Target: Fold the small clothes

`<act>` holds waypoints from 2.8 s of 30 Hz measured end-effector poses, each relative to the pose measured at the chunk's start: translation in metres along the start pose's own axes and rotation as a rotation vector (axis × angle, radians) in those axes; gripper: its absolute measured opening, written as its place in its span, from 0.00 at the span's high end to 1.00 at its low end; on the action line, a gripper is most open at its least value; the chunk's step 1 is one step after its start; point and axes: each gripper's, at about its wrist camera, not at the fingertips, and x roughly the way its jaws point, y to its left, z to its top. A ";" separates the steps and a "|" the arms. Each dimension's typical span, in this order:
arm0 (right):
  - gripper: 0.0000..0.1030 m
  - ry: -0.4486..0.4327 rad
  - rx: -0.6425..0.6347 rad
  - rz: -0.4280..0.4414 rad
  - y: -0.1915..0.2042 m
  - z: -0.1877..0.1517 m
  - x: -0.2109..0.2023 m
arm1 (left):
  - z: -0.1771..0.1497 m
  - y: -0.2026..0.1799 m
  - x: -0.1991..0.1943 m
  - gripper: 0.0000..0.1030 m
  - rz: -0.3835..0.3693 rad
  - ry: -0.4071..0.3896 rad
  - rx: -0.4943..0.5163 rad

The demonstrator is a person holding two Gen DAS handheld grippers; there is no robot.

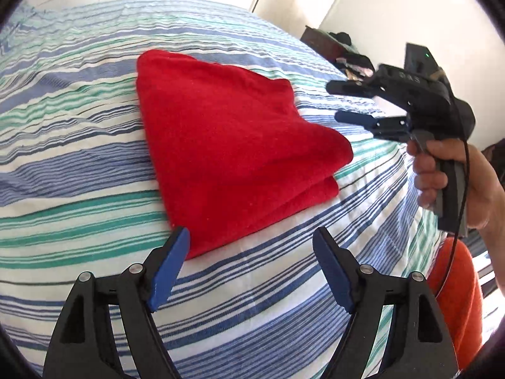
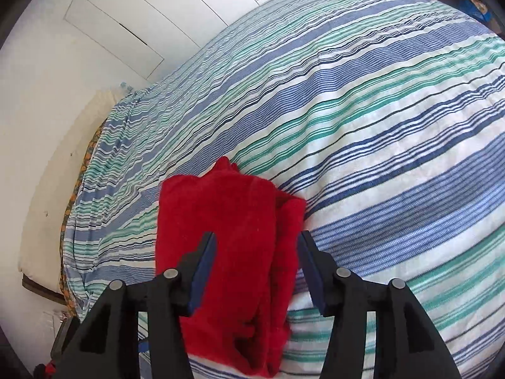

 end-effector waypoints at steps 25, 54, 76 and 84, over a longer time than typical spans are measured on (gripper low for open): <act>0.34 0.040 -0.196 -0.128 0.029 -0.090 -0.031 | -0.008 0.011 -0.045 0.11 0.184 -0.013 -0.137; 0.09 -0.033 -0.220 -0.104 0.043 -0.092 -0.046 | 0.037 0.046 -0.029 0.01 0.088 -0.028 -0.323; 0.80 0.087 -0.228 0.166 0.099 0.026 0.044 | 0.155 0.056 -0.008 0.75 -0.057 0.000 -0.222; 0.80 -0.024 -0.309 0.267 0.164 0.045 0.019 | 0.159 0.073 -0.059 0.70 0.020 -0.091 -0.184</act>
